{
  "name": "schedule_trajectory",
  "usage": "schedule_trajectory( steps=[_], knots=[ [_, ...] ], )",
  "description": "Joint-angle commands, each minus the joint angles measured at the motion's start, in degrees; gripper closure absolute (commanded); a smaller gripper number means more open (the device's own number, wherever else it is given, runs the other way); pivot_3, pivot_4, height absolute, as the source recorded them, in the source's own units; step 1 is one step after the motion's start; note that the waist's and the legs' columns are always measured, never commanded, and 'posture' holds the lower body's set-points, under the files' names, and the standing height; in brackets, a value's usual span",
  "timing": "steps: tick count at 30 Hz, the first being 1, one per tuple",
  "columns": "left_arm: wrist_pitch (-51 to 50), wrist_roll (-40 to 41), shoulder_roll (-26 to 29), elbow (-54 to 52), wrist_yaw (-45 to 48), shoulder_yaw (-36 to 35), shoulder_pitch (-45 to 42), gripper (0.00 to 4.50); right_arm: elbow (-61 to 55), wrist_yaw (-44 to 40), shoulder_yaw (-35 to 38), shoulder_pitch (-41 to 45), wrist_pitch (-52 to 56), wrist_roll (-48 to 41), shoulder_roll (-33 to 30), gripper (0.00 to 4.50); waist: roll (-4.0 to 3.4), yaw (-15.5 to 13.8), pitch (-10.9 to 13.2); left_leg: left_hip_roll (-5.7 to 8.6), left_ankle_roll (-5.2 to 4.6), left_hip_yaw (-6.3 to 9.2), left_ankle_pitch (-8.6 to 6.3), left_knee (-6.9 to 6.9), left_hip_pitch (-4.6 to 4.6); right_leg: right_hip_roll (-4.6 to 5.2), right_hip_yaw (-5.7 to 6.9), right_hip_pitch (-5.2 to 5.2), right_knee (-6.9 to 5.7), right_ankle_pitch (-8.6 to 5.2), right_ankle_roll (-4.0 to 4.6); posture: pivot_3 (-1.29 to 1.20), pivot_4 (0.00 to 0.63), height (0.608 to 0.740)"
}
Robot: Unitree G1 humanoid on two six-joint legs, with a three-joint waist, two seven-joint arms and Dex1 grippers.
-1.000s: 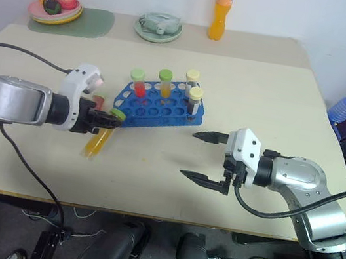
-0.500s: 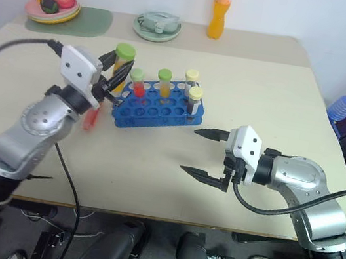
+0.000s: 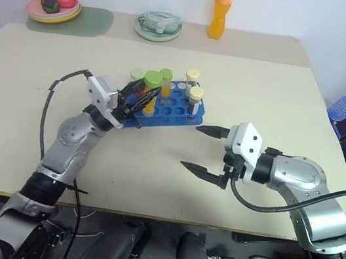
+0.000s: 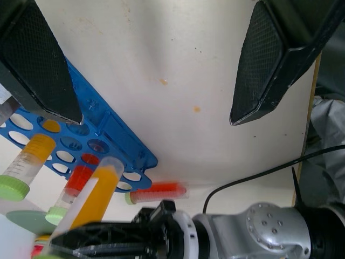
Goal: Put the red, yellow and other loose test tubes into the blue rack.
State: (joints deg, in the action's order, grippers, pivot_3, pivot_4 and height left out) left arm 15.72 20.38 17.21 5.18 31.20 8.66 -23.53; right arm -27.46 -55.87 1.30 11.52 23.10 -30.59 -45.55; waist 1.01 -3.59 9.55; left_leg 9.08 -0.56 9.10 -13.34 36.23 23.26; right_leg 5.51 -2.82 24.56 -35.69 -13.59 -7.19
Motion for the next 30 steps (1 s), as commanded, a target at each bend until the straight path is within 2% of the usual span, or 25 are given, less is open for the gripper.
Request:
schedule_trajectory(
  steps=[1, 5, 14, 23, 30],
  knots=[
    [8.0, -3.4, -2.3, 6.4, 1.8, -1.8, -3.3, 3.75, -2.6, 0.9, 2.5, -0.6, 0.0, -0.6, -0.4, 0.0, 0.0, -0.1, 0.0, 0.0, 0.0, 0.0, 0.0, 0.01, 0.0, 0.0, 0.0, 0.0, 0.0, 0.0, -0.01, 0.0, 0.15, 0.74],
    [12.0, -5.6, -6.1, 14.5, 1.5, -2.5, -6.3, 3.75, -3.4, 1.6, 3.0, -1.3, 0.5, -0.9, -0.3, 0.0, 0.01, -0.1, 0.0, 0.01, 0.0, -0.01, 0.0, 0.03, 0.01, 0.01, 0.0, -0.02, 0.02, 0.03, -0.05, 0.0, 0.15, 0.74],
    [13.6, -7.2, -11.7, 22.8, 3.0, -2.3, -10.1, 3.75, -4.7, 2.3, 4.4, -2.6, 2.3, -1.6, -0.8, 0.0, 0.01, 0.0, 0.0, 0.01, 0.01, -0.01, 0.01, 0.06, 0.0, -0.01, 0.0, -0.02, -0.01, 0.09, -0.15, 0.0, 0.15, 0.74],
    [13.5, -8.4, -12.7, 25.9, 2.7, -3.6, -11.9, 3.75, -7.2, 4.1, 7.4, -8.0, 2.7, -1.7, -0.8, 0.0, 0.02, 0.0, 0.0, 0.02, 0.0, -0.01, 0.01, 0.07, 0.0, -0.02, 0.0, -0.02, -0.05, 0.1, -0.18, 0.0, 0.15, 0.74],
    [14.1, -9.2, -12.4, 29.7, 3.2, -4.7, -13.2, 3.75, -7.8, 6.3, 6.2, -7.9, 2.0, -0.9, 0.5, 0.0, 0.02, 0.0, 0.0, 0.02, -0.09, -0.01, -0.05, 0.19, -0.03, -0.04, 0.0, -0.02, -0.24, 0.1, -0.18, 0.0, 0.15, 0.74]
  ],
)
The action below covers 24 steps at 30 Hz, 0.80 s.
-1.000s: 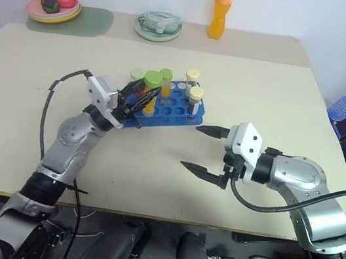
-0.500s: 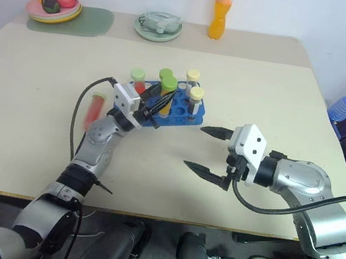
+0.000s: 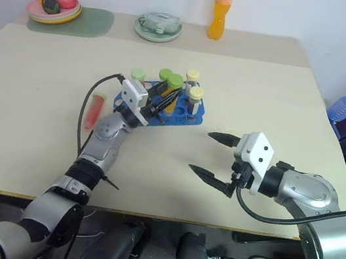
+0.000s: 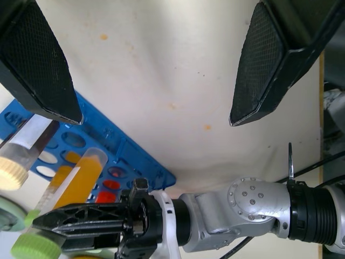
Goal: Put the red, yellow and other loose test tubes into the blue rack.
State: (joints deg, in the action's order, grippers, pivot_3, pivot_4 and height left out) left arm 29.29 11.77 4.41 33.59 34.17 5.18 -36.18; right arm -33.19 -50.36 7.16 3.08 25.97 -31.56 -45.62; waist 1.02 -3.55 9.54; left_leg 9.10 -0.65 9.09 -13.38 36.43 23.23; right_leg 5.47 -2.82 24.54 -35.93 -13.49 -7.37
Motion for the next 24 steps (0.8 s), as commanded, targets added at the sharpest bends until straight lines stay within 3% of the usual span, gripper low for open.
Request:
schedule_trajectory(
  steps=[1, 23, 24],
  knots=[
    [0.5, -0.4, 0.3, 1.2, 0.5, -1.2, -0.5, 3.75, -2.1, 0.8, 0.4, 0.3, -1.0, 0.1, 0.6, 0.0, 0.0, 0.0, 0.0, 0.0, 0.0, 0.0, 0.0, 0.0, 0.0, 0.0, 0.0, 0.0, 0.0, 0.0, 0.0, 0.0, 0.15, 0.74],
    [-3.0, 0.7, -0.4, -1.5, 3.9, -1.2, 3.2, 3.75, -2.0, 0.4, 1.3, -3.0, -2.8, 0.6, 0.6, 0.0, 0.0, 0.2, 0.0, 0.0, 0.03, -0.01, 0.01, 0.03, -0.01, 0.0, 0.0, 0.01, -0.04, 0.0, -0.01, 0.0, 0.15, 0.74],
    [-3.4, 1.3, -0.6, -1.9, 4.6, -1.1, 3.2, 2.73, -2.0, 0.5, 1.3, -3.0, -2.9, 0.6, 0.6, 0.0, -0.01, 0.2, 0.0, 0.0, 0.03, -0.01, 0.01, 0.03, -0.01, 0.0, 0.0, 0.01, -0.04, 0.0, -0.01, 0.0, 0.15, 0.74]
  ],
)
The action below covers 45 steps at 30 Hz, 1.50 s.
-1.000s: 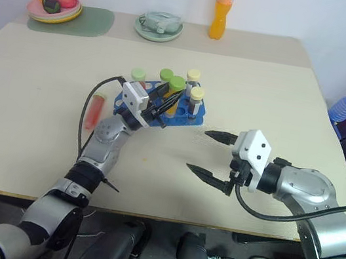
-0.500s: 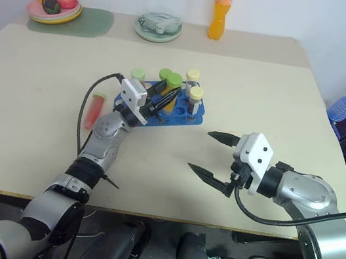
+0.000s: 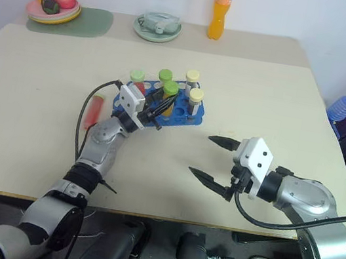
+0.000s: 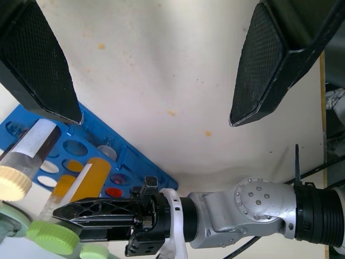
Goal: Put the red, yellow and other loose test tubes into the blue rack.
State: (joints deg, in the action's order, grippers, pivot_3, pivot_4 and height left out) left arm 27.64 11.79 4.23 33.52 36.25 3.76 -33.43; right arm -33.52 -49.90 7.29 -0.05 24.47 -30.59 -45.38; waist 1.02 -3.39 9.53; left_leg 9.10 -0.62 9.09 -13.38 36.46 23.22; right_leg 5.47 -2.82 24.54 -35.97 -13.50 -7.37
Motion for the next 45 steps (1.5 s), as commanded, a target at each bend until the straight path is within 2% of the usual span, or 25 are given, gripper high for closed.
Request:
schedule_trajectory(
  steps=[1, 5, 11, 17, 21, 25, 27, 29, 31, 33, 35, 38, 41, 45],
  knots=[
    [-2.0, 1.5, -0.6, -2.0, 2.9, 0.3, 0.4, 2.36, -1.6, 0.1, 1.1, 0.2, -1.4, -0.3, 0.4, 0.0, 0.0, 0.0, 0.0, 0.0, -0.01, 0.0, 0.0, 0.0, 0.0, 0.0, 0.0, 0.0, 0.0, 0.0, 0.0, 0.0, 0.15, 0.74],
    [-1.7, 1.2, -1.3, -2.2, 2.9, -0.3, 0.3, 0.4, -1.8, 0.2, 1.2, -0.1, -1.5, -0.3, 0.4, 0.0, 0.0, -0.1, 0.0, 0.0, -0.02, 0.0, -0.01, 0.02, 0.0, 0.0, 0.0, 0.0, -0.01, 0.0, 0.0, 0.0, 0.15, 0.74],
    [-0.8, 2.7, -1.0, -5.5, 3.1, -1.7, -0.2, 0.4, -1.3, 0.4, 1.1, 0.5, -1.5, -0.2, 0.4, 0.0, 0.0, -0.1, 0.0, 0.0, -0.02, 0.0, -0.01, 0.04, 0.01, 0.0, 0.0, 0.0, -0.03, 0.0, 0.0, 0.0, 0.15, 0.74],
    [-4.1, 8.2, 1.0, -16.2, 4.2, -4.2, 0.6, 0.4, 0.8, -0.2, -0.3, 2.7, -2.2, 0.1, 1.0, 0.0, 0.0, 0.0, 0.0, 0.0, 0.01, 0.0, 0.0, 0.06, 0.01, 0.0, 0.0, 0.0, -0.05, 0.0, 0.0, 0.0, 0.15, 0.74],
    [-8.6, 11.8, 2.5, -20.4, -1.2, -9.3, -0.6, 0.4, 3.4, -1.1, -1.9, 4.3, -3.6, 1.2, 2.0, 0.0, 0.0, 0.3, 0.0, 0.0, 0.02, 0.02, 0.01, 0.08, 0.0, -0.02, 0.0, -0.01, -0.07, 0.0, 0.0, 0.0, 0.15, 0.74],
    [-26.3, 14.0, 4.8, -21.4, -21.4, -17.6, -6.1, 0.4, 5.9, -1.8, -4.3, 6.3, -4.8, 2.0, 3.7, 0.0, 0.05, 0.9, 0.0, 0.0, 0.03, 0.04, 0.02, 0.16, 0.02, -0.04, 0.01, -0.01, -0.12, 0.0, 0.0, 0.0, 0.15, 0.74],
    [-37.6, 11.8, 6.1, -23.1, -33.2, -19.8, -8.3, 0.4, 6.9, -2.2, -5.0, 7.1, -5.4, 2.4, 4.3, 0.0, 0.05, 1.1, 0.0, 0.0, 0.01, 0.05, 0.0, 0.22, 0.03, -0.05, 0.01, -0.01, -0.16, 0.0, 0.0, 0.0, 0.15, 0.74],
    [-55.9, 13.8, 9.4, -25.9, -40.9, -21.6, -10.8, 0.4, 8.1, -2.8, -5.6, 7.8, -6.0, 2.7, 4.8, 0.0, 0.05, 1.2, 0.0, 0.0, 0.06, 0.06, 0.03, 0.27, 0.03, -0.15, 0.02, -0.01, -0.17, -0.01, -0.02, 0.0, 0.15, 0.74],
    [-67.4, 20.4, 10.4, -28.9, -45.2, -25.8, -12.6, 0.4, 9.2, -3.3, -6.2, 8.6, -6.6, 2.9, 5.2, 0.0, 0.05, 1.2, 0.0, 0.0, 0.09, 0.08, 0.04, 0.35, 0.05, -0.23, 0.01, -0.02, -0.21, -0.01, -0.02, 0.0, 0.15, 0.74],
    [-80.2, 22.3, 11.9, -30.8, -50.1, -28.3, -14.7, 0.4, 10.2, -3.8, -7.0, 9.1, -7.2, 3.3, 5.7, 0.0, 0.06, 1.2, 0.0, -0.01, 0.2, 0.09, 0.08, 0.42, 0.07, -0.25, 0.02, -0.01, -0.24, -0.02, -0.03, 0.0, 0.15, 0.74],
    [-96.1, 23.7, 14.0, -28.6, -53.4, -31.2, -18.3, 0.4, 11.1, -4.4, -7.8, 9.6, -7.8, 3.9, 6.2, 0.0, 0.08, 1.2, 0.0, -0.01, 0.24, 0.11, 0.07, 0.47, 0.08, -0.27, 0.02, -0.01, -0.27, -0.02, -0.03, 0.0, 0.15, 0.74],
    [-111.7, 22.2, 15.4, -23.9, -55.8, -36.0, -23.6, 0.4, 10.9, -5.3, -8.0, 10.0, -7.3, 3.1, 6.2, 0.0, 0.08, 1.2, 0.0, 0.0, 0.25, 0.14, 0.06, 0.55, 0.1, -0.31, 0.03, -0.01, -0.3, -0.02, -0.03, 0.0, 0.15, 0.74],
    [-119.7, 20.6, 16.7, -20.4, -55.9, -37.2, -26.4, 0.4, 10.6, -6.3, -7.4, 9.2, -7.6, 2.9, 5.5, 0.0, 0.07, 1.2, 0.0, -0.01, 0.31, 0.14, 0.04, 0.56, 0.09, -0.33, 0.04, 0.0, -0.33, -0.02, -0.04, 0.0, 0.15, 0.74],
    [-120.1, 21.3, 18.1, -15.4, -59.8, -37.7, -27.7, 0.4, 10.7, -6.1, -6.9, 9.0, -7.8, 3.3, 5.6, 0.0, 0.07, 1.3, 0.0, -0.01, 0.37, 0.16, 0.02, 0.56, 0.09, -0.33, 0.03, 0.02, -0.34, -0.02, -0.03, 0.0, 0.15, 0.74]
  ],
)
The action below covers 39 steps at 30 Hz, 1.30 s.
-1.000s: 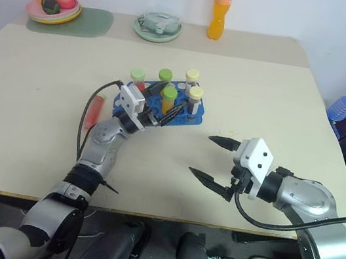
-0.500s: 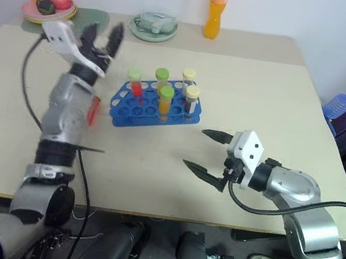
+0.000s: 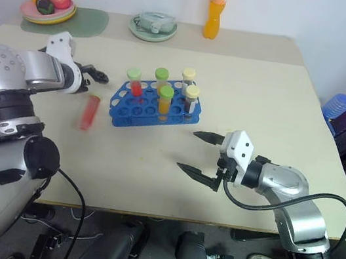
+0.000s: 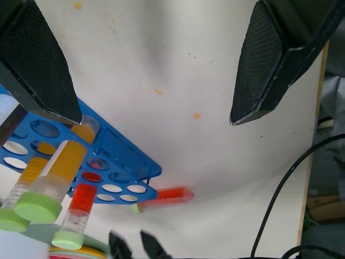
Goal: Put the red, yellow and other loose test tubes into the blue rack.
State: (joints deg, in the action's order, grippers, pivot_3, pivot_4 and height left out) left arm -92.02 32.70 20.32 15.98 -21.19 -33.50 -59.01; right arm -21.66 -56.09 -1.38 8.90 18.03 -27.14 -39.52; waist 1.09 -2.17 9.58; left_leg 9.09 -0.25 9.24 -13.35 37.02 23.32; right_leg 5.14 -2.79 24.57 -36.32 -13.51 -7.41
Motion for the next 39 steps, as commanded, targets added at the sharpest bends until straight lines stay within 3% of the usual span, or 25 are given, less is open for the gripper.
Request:
schedule_trajectory(
  steps=[1, 11, 21, 25, 27, 30, 32, 36, 39],
  knots=[
    [-0.5, 0.5, 2.5, 3.3, -2.8, 0.0, -2.5, 0.4, -1.2, 0.2, 1.5, 0.2, -1.3, 0.0, 0.0, 0.0, 0.0, 0.1, 0.0, 0.0, 0.04, 0.0, -0.02, 0.0, 0.0, 0.0, -0.01, 0.02, -0.01, 0.0, 0.0, 0.0, 0.15, 0.74],
    [-0.5, -6.8, 2.4, 16.8, -4.6, -0.1, -8.4, 0.4, -2.6, 1.8, 1.3, -0.9, -1.8, 0.6, 0.9, 0.0, 0.0, 0.0, 0.0, 0.0, 0.08, 0.01, -0.06, 0.0, 0.0, 0.0, -0.01, 0.02, -0.01, 0.0, 0.0, 0.0, 0.15, 0.74],
    [2.7, -13.9, 3.9, 24.5, 4.2, 7.1, -8.8, 0.4, -4.6, 4.1, 1.7, -3.5, -1.9, 0.8, 0.9, 0.0, 0.0, 0.1, 0.0, -0.01, 0.09, 0.01, -0.06, -0.01, 0.01, 0.0, -0.02, 0.05, -0.03, 0.0, 0.0, 0.0, 0.15, 0.74],
    [6.5, -16.5, 4.9, 28.0, 7.9, 11.2, -8.1, 2.19, -5.1, 4.6, 2.0, -4.0, -1.7, 0.5, 0.7, 0.0, -0.05, 0.1, 0.0, -0.01, 0.09, 0.01, -0.06, -0.02, 0.0, 0.0, -0.02, 0.04, -0.03, 0.0, 0.0, 0.0, 0.15, 0.74],
    [7.9, -17.4, 5.4, 29.3, 9.7, 12.5, -7.9, 2.19, -5.1, 4.6, 2.2, -4.2, -1.7, 0.5, 0.4, 0.0, -0.06, 0.1, 0.0, -0.01, 0.09, 0.02, -0.06, -0.02, 0.0, 0.0, -0.02, 0.04, -0.03, 0.0, 0.0, 0.0, 0.15, 0.74],
    [8.8, -18.5, 5.6, 29.7, 11.1, 13.6, -7.8, 2.96, -5.2, 4.7, 2.1, -4.3, -1.6, 0.6, 0.4, 0.0, -0.11, 0.1, -0.1, -0.01, 0.09, 0.01, -0.06, -0.02, -0.04, 0.0, -0.02, 0.0, -0.04, 0.0, 0.0, 0.0, 0.15, 0.74],
    [8.7, -19.0, 5.3, 29.3, 11.4, 13.2, -7.7, 3.71, -5.5, 4.8, 2.0, -4.3, -1.4, 0.6, 0.4, 0.0, -0.12, 0.1, -0.1, -0.01, 0.08, 0.01, -0.06, -0.02, -0.06, 0.0, -0.02, 0.0, -0.07, 0.0, 0.0, 0.0, 0.15, 0.74],
    [7.6, -18.6, 5.4, 24.7, 14.0, 12.8, -6.2, 3.73, -5.4, 4.6, 2.4, -4.1, -1.0, 0.2, 0.0, 0.0, -0.12, 0.1, -0.1, -0.01, 0.08, 0.01, -0.06, -0.01, -0.06, 0.0, -0.02, 0.0, -0.09, 0.0, 0.0, 0.0, 0.15, 0.74],
    [11.6, -16.9, 6.3, 14.6, 18.9, 14.2, -1.9, 3.73, -4.5, 4.2, 2.4, -3.9, -1.6, 0.7, -0.2, 0.0, -0.1, 0.1, -0.1, -0.01, 0.09, 0.01, -0.05, -0.01, -0.05, 0.01, -0.02, 0.01, -0.1, 0.0, 0.01, 0.0, 0.15, 0.74]
  ],
)
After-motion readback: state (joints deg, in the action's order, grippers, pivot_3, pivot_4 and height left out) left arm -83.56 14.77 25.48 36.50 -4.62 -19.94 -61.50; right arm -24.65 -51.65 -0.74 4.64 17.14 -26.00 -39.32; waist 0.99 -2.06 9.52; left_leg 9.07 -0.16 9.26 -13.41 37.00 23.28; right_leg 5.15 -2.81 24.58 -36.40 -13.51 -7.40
